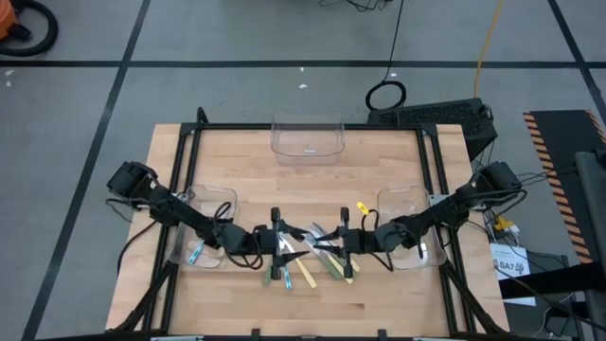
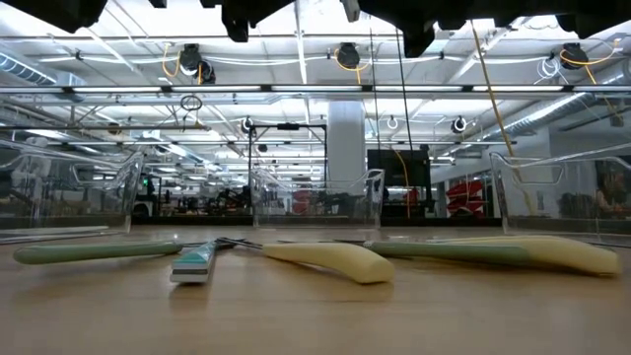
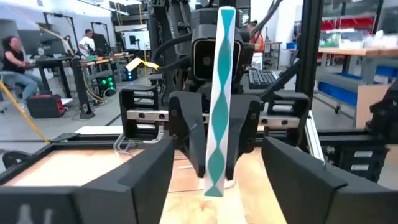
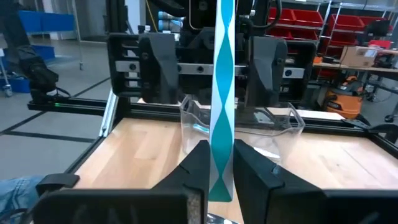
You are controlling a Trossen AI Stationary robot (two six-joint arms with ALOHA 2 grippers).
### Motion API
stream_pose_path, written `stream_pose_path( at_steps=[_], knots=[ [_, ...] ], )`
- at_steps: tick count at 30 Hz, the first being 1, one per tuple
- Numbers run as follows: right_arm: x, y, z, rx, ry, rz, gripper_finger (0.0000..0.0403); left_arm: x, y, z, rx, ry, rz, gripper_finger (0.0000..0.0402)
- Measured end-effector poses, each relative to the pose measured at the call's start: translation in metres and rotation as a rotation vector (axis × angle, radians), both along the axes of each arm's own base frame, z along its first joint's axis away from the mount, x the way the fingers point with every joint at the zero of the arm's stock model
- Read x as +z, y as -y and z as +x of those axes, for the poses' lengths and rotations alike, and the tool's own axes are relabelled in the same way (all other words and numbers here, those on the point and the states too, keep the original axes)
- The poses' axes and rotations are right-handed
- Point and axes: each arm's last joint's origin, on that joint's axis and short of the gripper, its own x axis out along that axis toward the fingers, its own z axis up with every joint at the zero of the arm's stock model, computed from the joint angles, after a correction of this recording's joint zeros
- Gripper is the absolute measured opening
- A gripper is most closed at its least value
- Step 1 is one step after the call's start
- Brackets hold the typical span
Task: Sort silverware by color (type)
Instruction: Put the right white and blue patterned knife into the bottom left transparent bin
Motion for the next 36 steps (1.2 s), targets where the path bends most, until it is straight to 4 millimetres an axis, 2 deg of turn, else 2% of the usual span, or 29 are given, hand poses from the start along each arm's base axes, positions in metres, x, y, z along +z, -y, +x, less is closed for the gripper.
stream_pose_path(
  at_steps=[4, 14, 24, 36],
  knots=[
    [0.0, 0.001, 0.0, -0.002, 0.0, -0.002, 0.0045, 0.0, -0.004, 0.002, 0.012, 0.0, -0.036, 0.0263],
    [0.001, 0.002, 0.001, -0.007, 0.012, -0.013, 0.0045, -0.003, -0.001, 0.004, -0.022, 0.004, -0.012, 0.0245],
    [0.002, 0.002, 0.001, -0.007, 0.015, -0.016, 0.0045, -0.002, 0.014, 0.037, -0.018, 0.037, 0.054, 0.0239],
    [0.004, -0.003, -0.002, -0.021, 0.025, -0.032, 0.0045, -0.002, 0.015, 0.036, 0.025, 0.026, 0.075, 0.0239]
  ],
)
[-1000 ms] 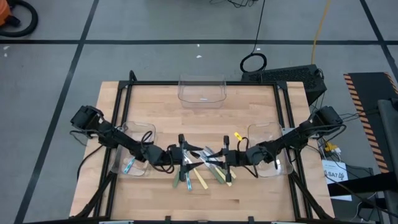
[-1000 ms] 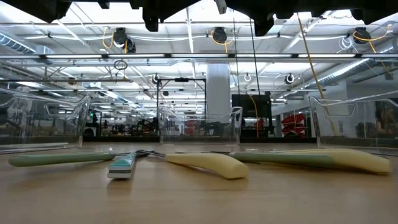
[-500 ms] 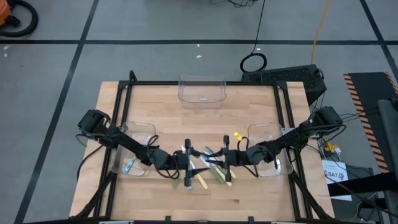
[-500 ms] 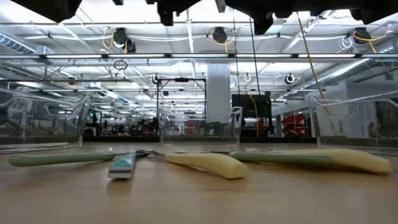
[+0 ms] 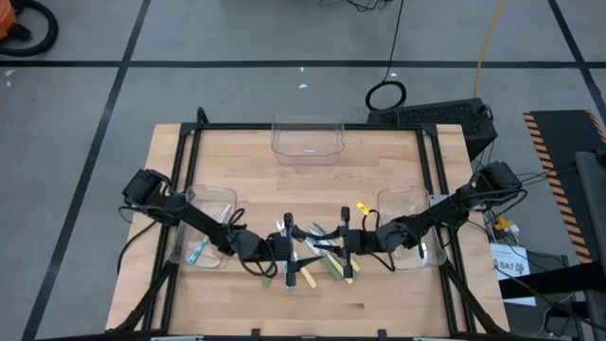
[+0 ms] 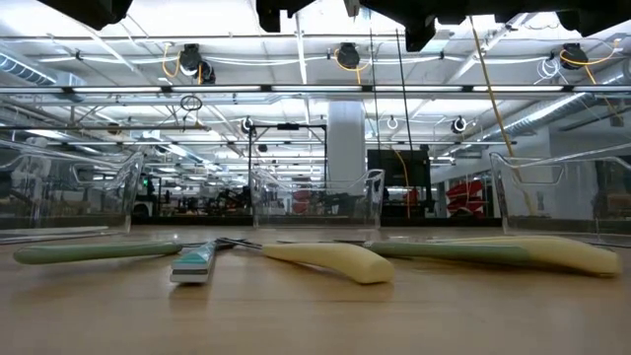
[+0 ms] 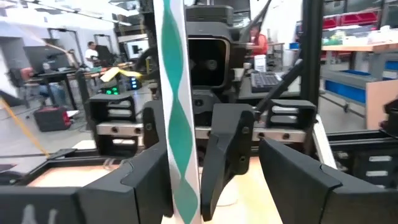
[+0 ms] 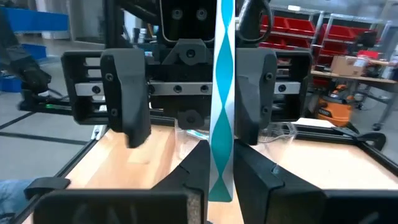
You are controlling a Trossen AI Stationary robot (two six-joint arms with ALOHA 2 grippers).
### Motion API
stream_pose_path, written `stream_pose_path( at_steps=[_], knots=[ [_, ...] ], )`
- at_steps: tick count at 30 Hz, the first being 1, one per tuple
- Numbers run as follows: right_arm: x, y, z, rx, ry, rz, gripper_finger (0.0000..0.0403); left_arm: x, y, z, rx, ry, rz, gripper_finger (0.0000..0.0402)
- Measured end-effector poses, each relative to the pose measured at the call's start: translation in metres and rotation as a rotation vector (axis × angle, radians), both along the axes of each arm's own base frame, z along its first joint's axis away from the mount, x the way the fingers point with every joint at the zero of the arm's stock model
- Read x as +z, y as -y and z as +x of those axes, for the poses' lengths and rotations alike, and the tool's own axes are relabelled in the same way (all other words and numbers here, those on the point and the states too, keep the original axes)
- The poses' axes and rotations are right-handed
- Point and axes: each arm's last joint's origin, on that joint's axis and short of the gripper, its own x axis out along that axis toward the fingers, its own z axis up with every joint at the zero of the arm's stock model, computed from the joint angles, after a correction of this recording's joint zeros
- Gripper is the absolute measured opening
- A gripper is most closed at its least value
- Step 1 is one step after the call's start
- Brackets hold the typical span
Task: Sort silverware by color (type)
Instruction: Put the right white and blue patterned knife into the bottom left transparent bin
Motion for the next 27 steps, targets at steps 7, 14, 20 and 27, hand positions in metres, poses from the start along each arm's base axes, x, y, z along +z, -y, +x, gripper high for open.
stream_pose_path(
  at_steps=[7, 14, 20, 27],
  knots=[
    [0.001, -0.002, -0.002, -0.031, 0.005, -0.022, 0.0045, 0.001, 0.002, -0.001, 0.002, 0.008, -0.003, 0.0239],
    [0.003, -0.006, -0.003, -0.02, 0.03, -0.013, 0.0045, 0.02, 0.007, -0.012, -0.018, 0.035, -0.026, 0.0238],
    [0.006, -0.007, -0.003, 0.015, 0.052, -0.005, 0.0045, 0.024, 0.012, -0.016, -0.027, 0.035, -0.027, 0.0195],
    [0.006, -0.007, -0.003, 0.034, 0.059, -0.002, 0.0045, 0.02, 0.009, -0.015, -0.02, -0.013, -0.027, 0.013]
  ],
)
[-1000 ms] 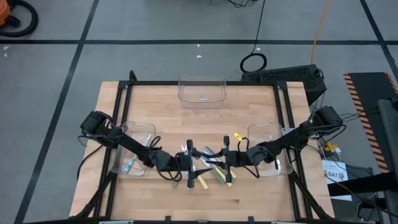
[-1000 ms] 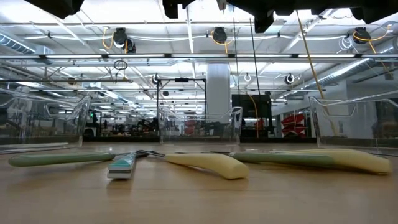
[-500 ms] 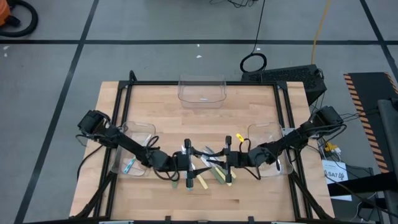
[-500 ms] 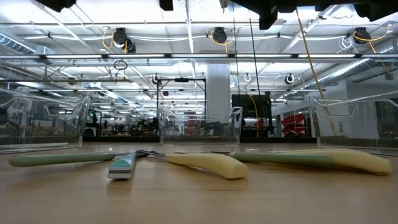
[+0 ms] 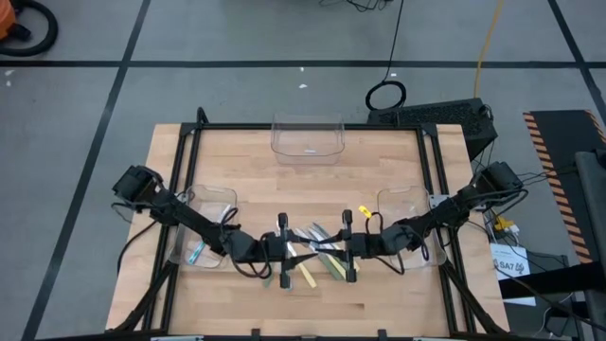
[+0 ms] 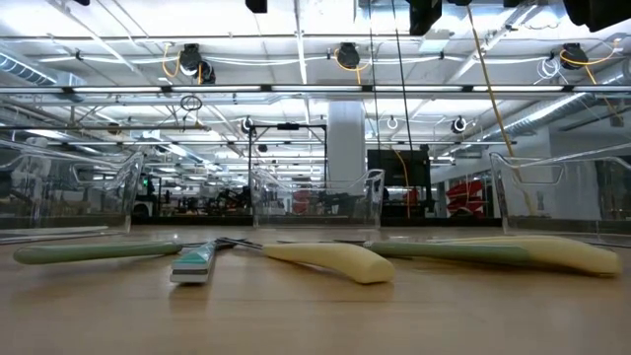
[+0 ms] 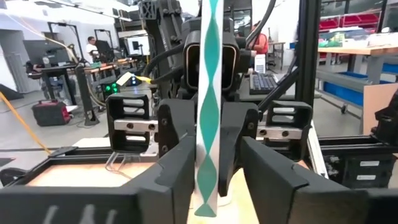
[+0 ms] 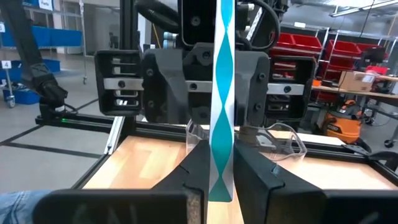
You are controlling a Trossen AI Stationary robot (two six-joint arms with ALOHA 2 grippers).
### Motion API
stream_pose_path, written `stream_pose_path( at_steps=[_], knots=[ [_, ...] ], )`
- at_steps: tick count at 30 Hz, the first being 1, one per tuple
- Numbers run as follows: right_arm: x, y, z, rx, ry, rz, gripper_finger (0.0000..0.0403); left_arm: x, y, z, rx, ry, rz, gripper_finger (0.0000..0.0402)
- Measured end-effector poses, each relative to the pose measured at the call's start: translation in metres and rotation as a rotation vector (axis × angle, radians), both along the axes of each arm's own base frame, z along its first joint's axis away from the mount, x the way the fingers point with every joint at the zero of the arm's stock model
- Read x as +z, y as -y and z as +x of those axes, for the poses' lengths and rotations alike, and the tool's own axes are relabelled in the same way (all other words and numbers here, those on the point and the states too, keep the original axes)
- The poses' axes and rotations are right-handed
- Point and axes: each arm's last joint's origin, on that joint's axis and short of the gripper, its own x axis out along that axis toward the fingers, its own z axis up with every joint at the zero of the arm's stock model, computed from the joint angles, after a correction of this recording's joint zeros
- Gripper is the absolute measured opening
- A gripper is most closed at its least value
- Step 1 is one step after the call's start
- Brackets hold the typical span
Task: Sort silverware by color (type)
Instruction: Put the right white and blue patterned knife into the bottom left transparent bin
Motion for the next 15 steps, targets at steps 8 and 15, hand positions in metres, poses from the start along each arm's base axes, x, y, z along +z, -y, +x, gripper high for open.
stream_pose_path(
  at_steps=[8, 15],
  knots=[
    [-0.0004, 0.0017, 0.0008, -0.006, -0.004, -0.003, 0.0045, -0.0008, -0.0034, 0.0017, 0.009, -0.008, -0.006, 0.0106],
    [-0.0005, 0.0016, 0.0007, -0.005, -0.005, -0.004, 0.0045, -0.0015, -0.0039, 0.002, 0.01, -0.014, -0.008, 0.0064]
  ],
)
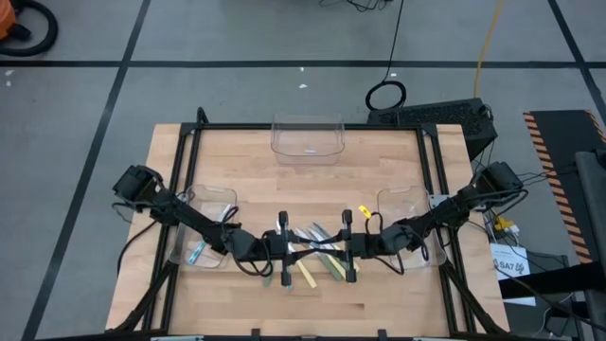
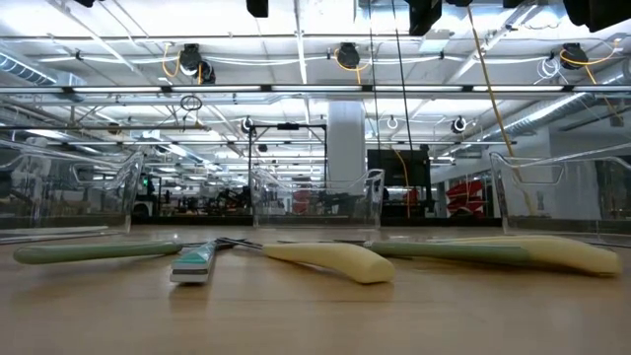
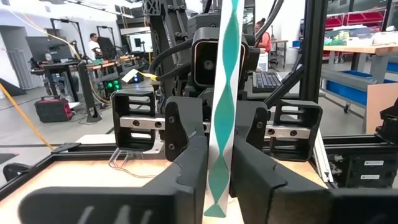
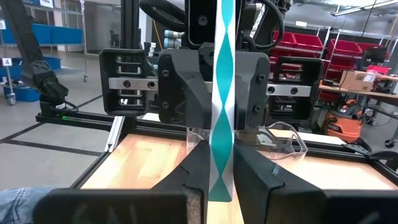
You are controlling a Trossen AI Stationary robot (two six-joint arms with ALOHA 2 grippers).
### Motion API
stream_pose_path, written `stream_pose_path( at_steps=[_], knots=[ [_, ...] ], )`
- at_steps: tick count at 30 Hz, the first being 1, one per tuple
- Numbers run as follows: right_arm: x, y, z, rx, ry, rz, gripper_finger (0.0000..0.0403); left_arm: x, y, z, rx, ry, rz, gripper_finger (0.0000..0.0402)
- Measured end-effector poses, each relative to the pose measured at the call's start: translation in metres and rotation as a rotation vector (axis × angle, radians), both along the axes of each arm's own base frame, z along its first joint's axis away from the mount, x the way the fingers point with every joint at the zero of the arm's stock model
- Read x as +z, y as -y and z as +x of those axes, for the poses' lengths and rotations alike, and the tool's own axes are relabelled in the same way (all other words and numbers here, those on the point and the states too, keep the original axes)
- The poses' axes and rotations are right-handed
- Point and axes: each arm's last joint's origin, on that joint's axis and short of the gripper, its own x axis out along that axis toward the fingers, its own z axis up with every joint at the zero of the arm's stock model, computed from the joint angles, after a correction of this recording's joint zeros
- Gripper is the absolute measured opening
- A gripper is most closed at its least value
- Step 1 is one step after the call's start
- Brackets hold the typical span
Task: Sort silverware by color (type)
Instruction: Put the right white and blue patterned knife into the bottom left transparent bin
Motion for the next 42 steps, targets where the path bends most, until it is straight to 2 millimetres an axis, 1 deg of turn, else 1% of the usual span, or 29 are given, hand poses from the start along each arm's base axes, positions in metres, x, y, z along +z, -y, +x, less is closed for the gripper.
stream_pose_path(
  at_steps=[2, 6, 9, 12, 16, 22, 26, 28, 34, 37, 42],
  knots=[
    [0.0, 0.0, 0.0, -0.001, 0.0, 0.0, 0.0045, 0.0, 0.0, 0.0, 0.0, -0.001, 0.001, 0.0048],
    [-0.001, 0.0, 0.0, -0.001, -0.006, -0.018, 0.0051, -0.002, 0.0, 0.0, 0.0, -0.015, 0.008, 0.0048],
    [-0.001, 0.0, 0.0, -0.004, -0.006, -0.017, 0.0071, -0.002, 0.0, 0.0, -0.001, -0.017, -0.003, 0.0048],
    [0.0, 0.001, 0.0, -0.009, -0.003, 0.0, 0.0095, 0.003, -0.001, -0.003, -0.004, -0.029, -0.017, 0.0048],
    [-0.001, 0.002, 0.0, -0.04, -0.007, 0.014, 0.0121, 0.012, -0.004, -0.013, 0.011, -0.108, -0.034, 0.0048],
    [-0.004, 0.006, -0.002, -0.148, -0.08, 0.025, 0.0133, 0.033, -0.014, -0.043, 0.086, -0.252, -0.108, 0.0048],
    [-0.001, 0.01, -0.01, -0.159, -0.158, 0.073, 0.013, 0.041, -0.017, -0.067, 0.185, -0.339, -0.095, 0.0048],
    [0.005, 0.012, -0.015, -0.156, -0.181, 0.095, 0.0127, 0.041, -0.02, -0.078, 0.235, -0.379, -0.1, 0.0048],
    [0.019, 0.019, -0.032, -0.157, -0.235, 0.145, 0.0126, 0.039, -0.031, -0.104, 0.323, -0.496, -0.226, 0.0048],
    [0.019, 0.022, -0.037, -0.164, -0.274, 0.143, 0.0126, 0.037, -0.038, -0.118, 0.377, -0.559, -0.29, 0.0048],
    [0.018, 0.023, -0.04, -0.168, -0.304, 0.132, 0.0126, 0.037, -0.049, -0.144, 0.435, -0.656, -0.386, 0.0048]
  ],
)
